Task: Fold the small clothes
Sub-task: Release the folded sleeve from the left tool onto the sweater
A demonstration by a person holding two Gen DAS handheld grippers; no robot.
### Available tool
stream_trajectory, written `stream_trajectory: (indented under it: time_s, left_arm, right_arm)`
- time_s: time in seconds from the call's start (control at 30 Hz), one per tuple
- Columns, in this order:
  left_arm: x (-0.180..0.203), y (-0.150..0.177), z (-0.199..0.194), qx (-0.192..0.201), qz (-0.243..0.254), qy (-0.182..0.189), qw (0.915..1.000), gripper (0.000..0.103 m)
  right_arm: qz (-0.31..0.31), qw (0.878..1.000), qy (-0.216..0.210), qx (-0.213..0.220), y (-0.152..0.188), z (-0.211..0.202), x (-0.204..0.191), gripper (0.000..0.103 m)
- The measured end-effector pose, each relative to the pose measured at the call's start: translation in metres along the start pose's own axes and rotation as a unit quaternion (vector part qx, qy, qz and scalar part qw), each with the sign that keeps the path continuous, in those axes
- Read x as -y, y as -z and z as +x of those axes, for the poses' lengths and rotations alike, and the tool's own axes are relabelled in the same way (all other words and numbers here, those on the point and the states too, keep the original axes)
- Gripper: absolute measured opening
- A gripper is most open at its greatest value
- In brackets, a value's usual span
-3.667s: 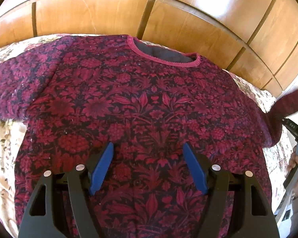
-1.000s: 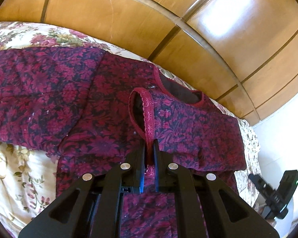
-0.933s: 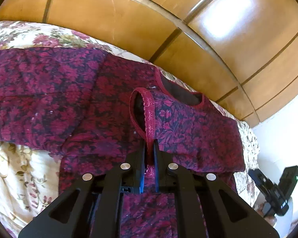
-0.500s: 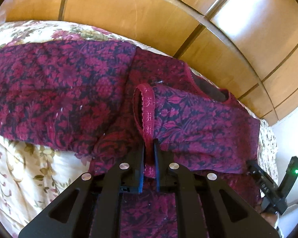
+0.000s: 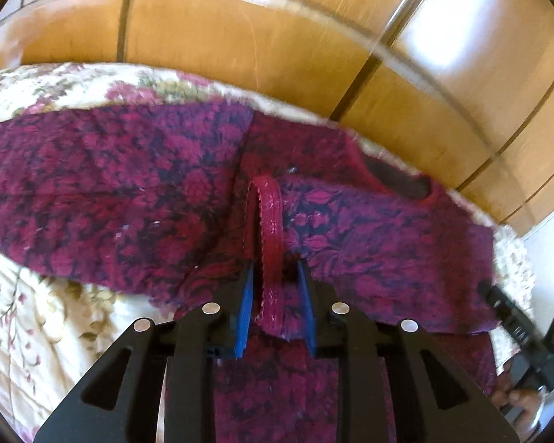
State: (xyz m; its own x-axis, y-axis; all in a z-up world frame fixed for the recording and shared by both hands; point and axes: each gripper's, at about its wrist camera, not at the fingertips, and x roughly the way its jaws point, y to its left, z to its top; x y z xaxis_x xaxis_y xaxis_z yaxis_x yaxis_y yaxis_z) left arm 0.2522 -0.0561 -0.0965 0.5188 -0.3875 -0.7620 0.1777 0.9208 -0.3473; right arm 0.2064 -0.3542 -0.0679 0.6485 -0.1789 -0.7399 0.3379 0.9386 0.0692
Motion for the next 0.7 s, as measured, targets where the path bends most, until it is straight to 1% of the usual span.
stream_trajectory:
  time_s: [0.03, 0.07, 0.1, 0.17, 0.2, 0.23, 0.27, 0.3, 0.37, 0.4, 0.43, 0.47, 0.5, 0.53, 0.6, 0.7]
  left_arm:
    - [-0.001, -0.002, 0.007, -0.003, -0.003, -0.007, 1.0, 0.026]
    - [-0.003, -0.004, 0.012, -0.005, -0.005, -0.01, 0.9999, 0.03]
    - [-0.005, -0.005, 0.014, -0.006, -0.006, -0.009, 0.9999, 0.031]
    - [-0.008, -0.006, 0.013, -0.006, -0.012, -0.005, 0.9999, 0.032]
    - [-0.01, -0.005, 0.009, -0.005, -0.015, -0.003, 0.9999, 0.034]
    - [-0.013, -0.002, 0.002, -0.002, -0.02, -0.001, 0.9998, 0.04]
    - [-0.017, -0.001, -0.003, 0.001, -0.024, 0.003, 0.9997, 0.043]
    - [-0.022, 0.001, -0.01, 0.005, -0.031, 0.008, 0.9995, 0.044]
    - [-0.042, 0.01, -0.032, 0.025, -0.056, 0.025, 0.9978, 0.045]
    - [-0.048, 0.011, -0.039, 0.034, -0.066, 0.027, 0.9969, 0.048]
    - [-0.064, 0.019, -0.054, 0.049, -0.085, 0.015, 0.995, 0.061]
    - [-0.078, 0.024, -0.064, 0.062, -0.101, 0.009, 0.9929, 0.07]
    - [-0.097, 0.03, -0.078, 0.082, -0.12, 0.007, 0.9893, 0.07]
    - [-0.109, 0.034, -0.086, 0.092, -0.129, 0.008, 0.9873, 0.07]
    - [-0.138, 0.039, -0.103, 0.099, -0.155, -0.001, 0.9829, 0.07]
    - [-0.193, 0.045, -0.125, 0.116, -0.215, -0.022, 0.9694, 0.07]
  right_arm:
    - [0.002, 1.0, 0.014, -0.015, -0.002, 0.013, 0.002, 0.075]
    - [0.002, 1.0, 0.018, -0.021, -0.001, 0.02, 0.003, 0.078]
    - [-0.002, 1.0, 0.02, -0.021, 0.003, 0.026, 0.002, 0.081]
    - [-0.017, 0.999, 0.033, -0.005, 0.008, 0.026, -0.001, 0.083]
    - [-0.021, 0.999, 0.039, -0.003, 0.009, 0.025, -0.002, 0.085]
    - [-0.022, 0.999, 0.044, -0.003, 0.009, 0.024, -0.003, 0.086]
    - [-0.021, 0.999, 0.045, -0.003, 0.01, 0.023, -0.003, 0.087]
    - [-0.02, 0.999, 0.046, -0.002, 0.01, 0.021, -0.003, 0.087]
    - [-0.026, 0.998, 0.049, 0.006, 0.011, 0.01, -0.006, 0.09]
    - [-0.03, 0.998, 0.049, 0.013, 0.014, 0.002, -0.009, 0.091]
    - [-0.034, 0.998, 0.044, 0.019, 0.017, -0.005, -0.012, 0.092]
    - [-0.042, 0.998, 0.034, 0.025, 0.025, -0.015, -0.018, 0.093]
    - [-0.047, 0.998, 0.031, 0.027, 0.031, -0.021, -0.024, 0.094]
    - [-0.056, 0.998, 0.025, 0.029, 0.038, -0.028, -0.03, 0.095]
    - [-0.067, 0.997, 0.009, 0.024, 0.053, -0.036, -0.042, 0.097]
    - [-0.077, 0.997, -0.006, 0.008, 0.072, -0.037, -0.054, 0.097]
